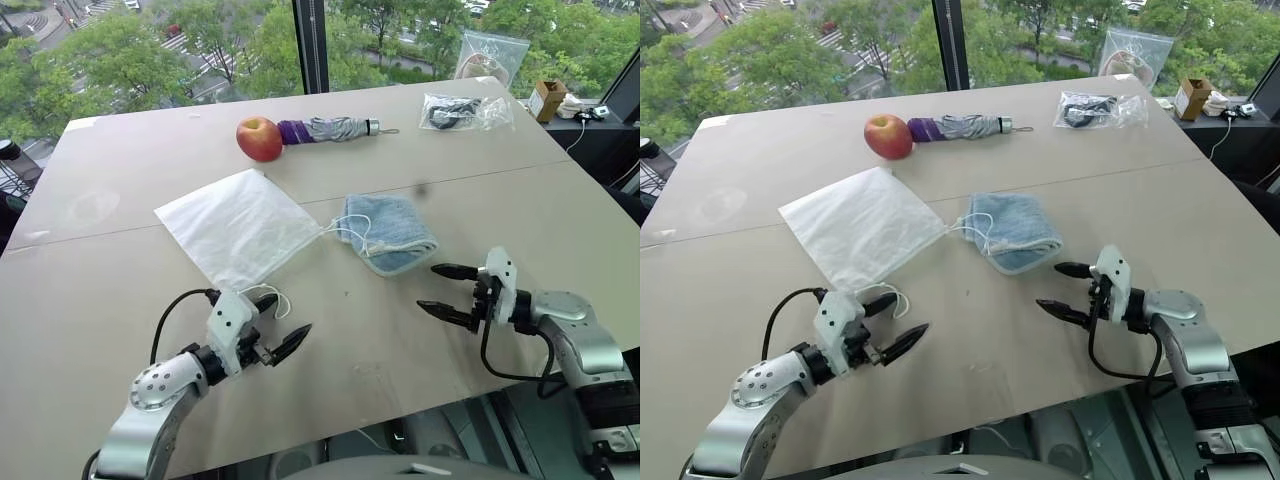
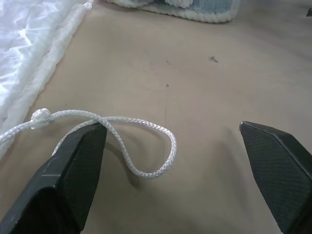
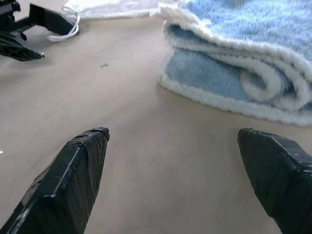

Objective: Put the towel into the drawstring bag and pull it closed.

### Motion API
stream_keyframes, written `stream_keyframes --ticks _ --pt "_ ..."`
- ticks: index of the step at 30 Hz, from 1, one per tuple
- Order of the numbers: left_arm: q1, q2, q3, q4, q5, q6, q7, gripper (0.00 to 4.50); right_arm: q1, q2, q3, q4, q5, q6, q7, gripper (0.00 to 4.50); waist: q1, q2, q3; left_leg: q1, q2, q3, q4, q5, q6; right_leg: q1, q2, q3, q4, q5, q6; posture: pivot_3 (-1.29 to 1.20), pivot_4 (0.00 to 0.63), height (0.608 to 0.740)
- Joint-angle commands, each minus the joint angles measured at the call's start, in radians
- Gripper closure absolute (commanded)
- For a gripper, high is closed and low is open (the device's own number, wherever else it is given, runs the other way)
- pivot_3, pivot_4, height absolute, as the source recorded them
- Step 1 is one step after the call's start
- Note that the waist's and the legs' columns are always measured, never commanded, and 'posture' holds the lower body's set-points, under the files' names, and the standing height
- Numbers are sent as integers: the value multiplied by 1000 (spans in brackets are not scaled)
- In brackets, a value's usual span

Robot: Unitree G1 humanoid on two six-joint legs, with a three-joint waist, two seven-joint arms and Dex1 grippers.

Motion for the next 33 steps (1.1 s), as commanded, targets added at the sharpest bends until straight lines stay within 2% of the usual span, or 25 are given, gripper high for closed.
stream_keyframes --ticks 1,6,13,16,21,24,27,33 --pt "-3 -24 23 -26 -29 -40 3 41 -12 -12 -17 -52 40 20 21 0 1 0 0 0 0 0 0 0 0 0 0 0 0 0 0 0 150 740" --pt "-37 -51 33 -23 73 -158 75 41 1 -4 -6 -99 57 44 20 0 2 0 0 0 0 0 0 0 0 0 0 -1 0 0 0 0 150 740" --pt "-31 -155 24 -47 482 -402 417 41 55 5 0 -222 101 97 -6 0 3 0 0 -1 0 0 0 0 0 0 0 0 -1 0 0 0 150 740" --pt "1 -203 85 -102 577 -445 538 41 66 2 -5 -264 116 119 -21 0 2 -1 0 -1 0 -1 0 0 0 0 -1 1 -1 0 0 0 150 740" --pt "135 -216 130 -181 589 -485 546 41 80 -2 -3 -277 119 124 -30 0 2 -2 0 0 0 -1 0 0 0 0 -1 0 -1 0 0 0 150 740" --pt "188 -215 171 -172 542 -474 536 41 83 -4 -1 -275 116 121 -33 0 0 -2 1 0 0 -1 0 0 0 0 -1 1 -2 0 0 0 150 740" --pt "126 -203 161 -129 520 -422 520 41 81 2 4 -273 115 120 -40 0 7 -3 1 -1 0 -1 0 0 0 0 -1 -1 -2 0 0 0 150 740" --pt "-82 -165 34 20 516 -358 423 41 74 14 17 -268 105 114 -55 0 20 -3 1 0 0 0 0 0 0 0 -1 -1 -1 0 0 0 150 740"
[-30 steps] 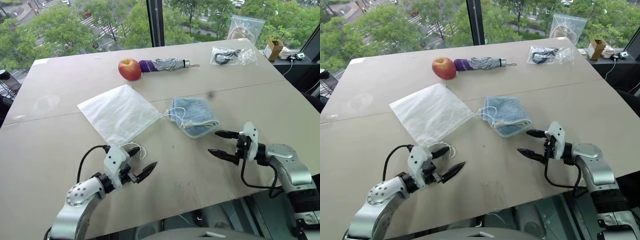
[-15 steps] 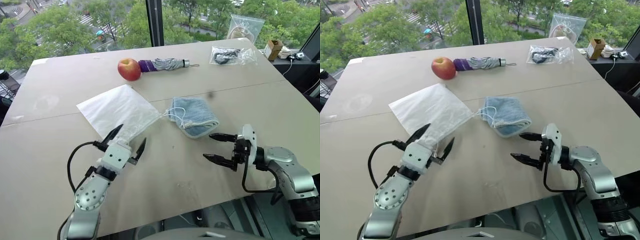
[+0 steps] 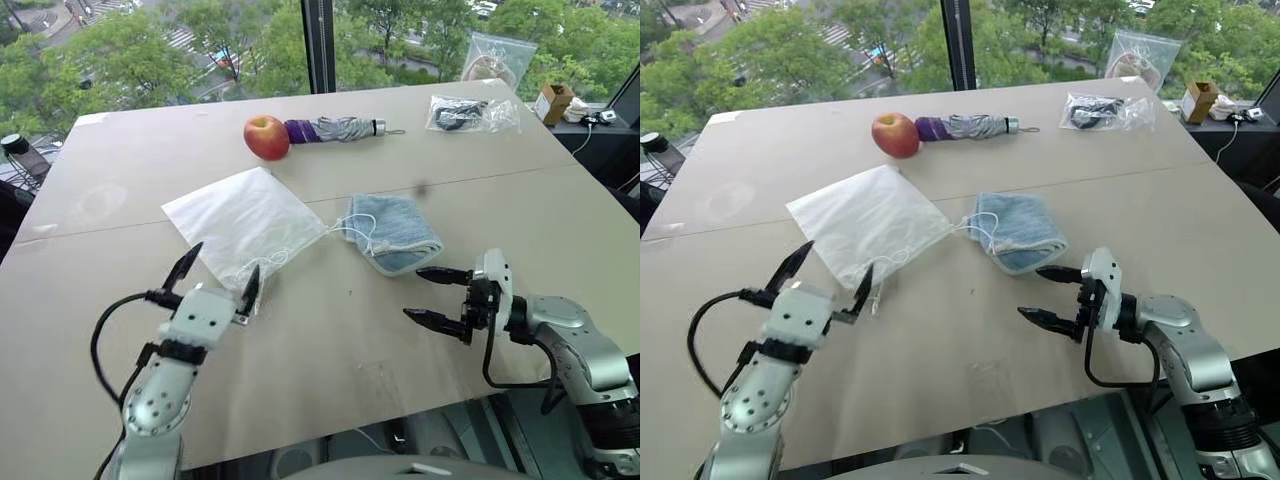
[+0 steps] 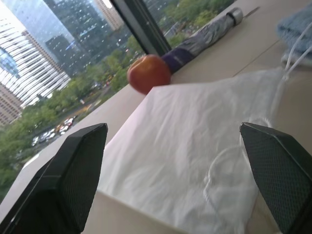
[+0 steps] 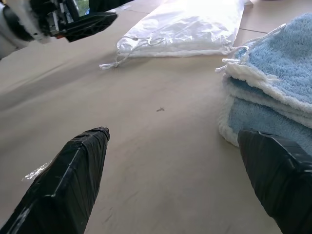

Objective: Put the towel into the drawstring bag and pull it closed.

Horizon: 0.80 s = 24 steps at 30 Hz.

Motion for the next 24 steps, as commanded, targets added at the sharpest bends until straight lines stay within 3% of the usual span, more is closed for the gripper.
stream_keyframes --ticks 1,7,24 --pt "-93 36 -96 100 2 25 -77 41 -9 6 1 -30 5 -10 -12 0 1 0 0 0 0 0 0 0 0 0 0 0 0 0 0 0 150 740" --pt "-218 62 -137 200 48 65 -65 41 5 -2 -10 -40 8 -13 -27 0 2 0 0 -2 0 -1 -1 0 0 -1 1 -1 0 2 -2 0 150 740" --pt "-250 87 -156 201 309 84 129 41 24 -9 -16 -41 11 -23 -41 0 3 0 0 -1 0 -1 -1 0 0 0 0 -1 1 0 0 0 150 740"
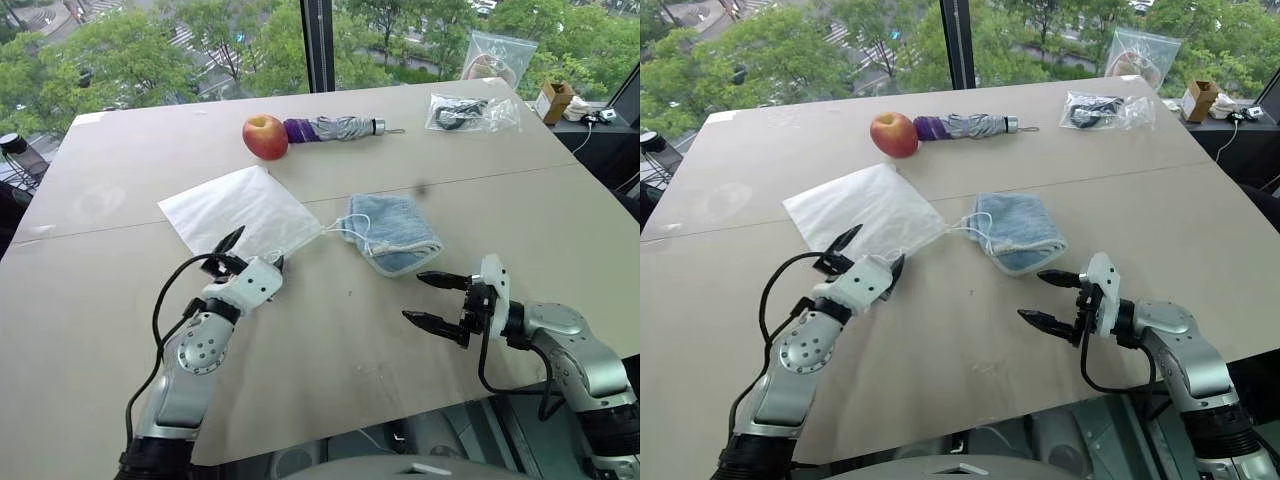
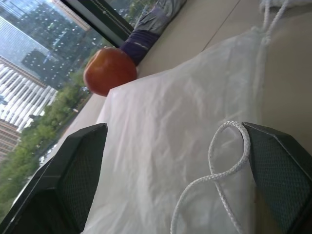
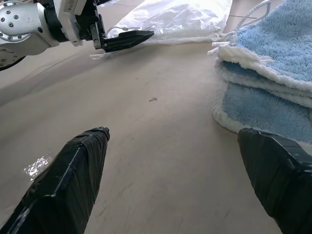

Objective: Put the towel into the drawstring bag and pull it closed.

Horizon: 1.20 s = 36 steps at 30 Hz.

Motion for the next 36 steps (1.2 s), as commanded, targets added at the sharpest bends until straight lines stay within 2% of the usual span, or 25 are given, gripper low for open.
stream_keyframes --ticks 1,8,15,19,23,26,30,36 --pt "-22 -9 -3 -12 38 -5 58 41 -10 -10 -27 -39 14 -18 3 0 0 0 0 0 0 0 0 0 0 0 0 0 0 0 0 0 150 740" --pt "-21 -26 20 -34 71 11 122 41 -20 -16 -28 -32 14 -19 6 0 0 0 0 0 0 0 0 0 0 0 0 0 0 2 -3 0 150 740" --pt "46 -122 212 -50 39 245 235 41 -21 -16 -27 -28 11 -22 4 0 -3 0 0 1 0 0 0 0 0 0 0 0 1 2 -2 0 150 740" --pt "53 -110 264 -79 64 261 283 41 -21 -15 -26 -28 12 -22 2 0 2 -1 0 1 0 -1 0 0 0 0 0 -1 1 0 0 0 150 740" --pt "-3 -128 196 -113 -89 126 196 41 -22 -14 -24 -28 10 -22 2 0 9 -1 0 0 0 -1 1 0 0 1 -1 -1 2 0 0 0 150 740" --pt "-19 -113 106 -131 -111 52 128 41 -21 -13 -25 -28 9 -24 -1 0 5 -2 0 1 -1 1 2 0 0 2 -4 0 1 1 -1 0 150 740" --pt "-20 -81 -44 -107 -71 31 18 41 -18 -11 -23 -32 7 -23 -7 0 -2 -2 0 1 -3 1 1 0 0 2 -4 0 0 2 -3 0 150 740" --pt "11 -55 -76 -88 42 88 41 41 -7 -14 -28 -44 13 -21 -18 0 -1 -1 0 2 0 -1 0 0 0 2 1 -1 1 1 -2 0 150 740"
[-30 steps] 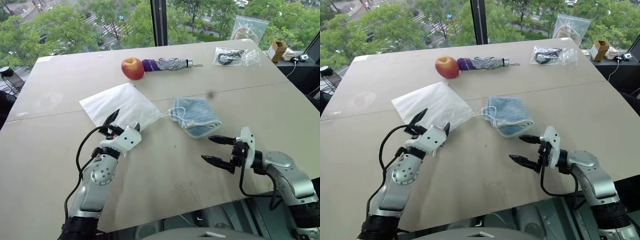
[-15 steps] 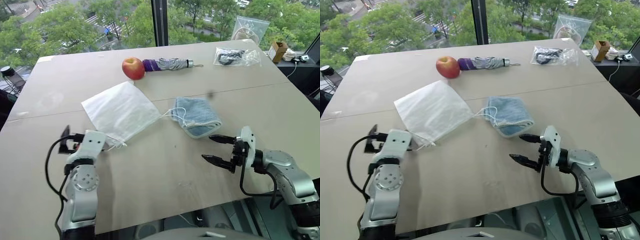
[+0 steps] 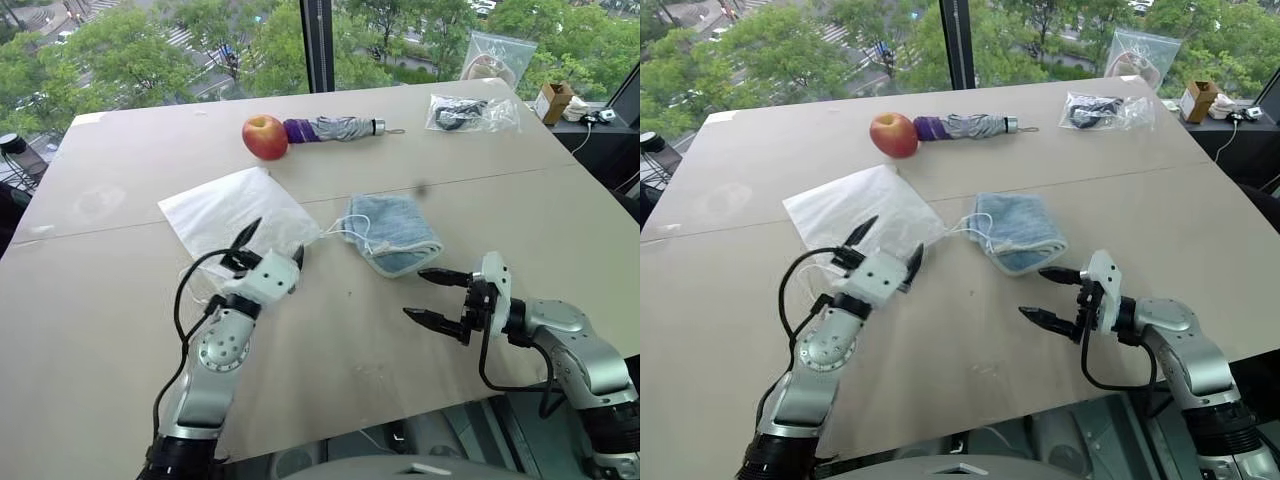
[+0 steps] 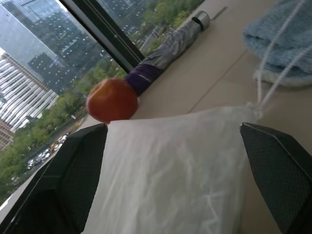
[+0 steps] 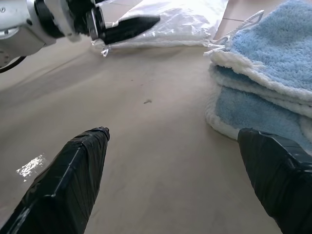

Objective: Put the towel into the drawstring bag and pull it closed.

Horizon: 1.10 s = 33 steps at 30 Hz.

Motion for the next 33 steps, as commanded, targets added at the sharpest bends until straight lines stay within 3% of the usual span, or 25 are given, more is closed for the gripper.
stream_keyframes --ticks 1,33 --pt "12 11 10 -2 49 26 28 41 4 -5 -28 -46 14 -16 -3 0 2 0 0 0 0 -1 0 0 0 0 0 -1 0 -1 2 0 150 740" --pt "-32 55 69 68 118 35 155 41 -16 19 -30 -37 23 -43 -12 0 3 0 0 0 0 0 1 0 0 0 -1 0 1 -1 1 0 150 740"
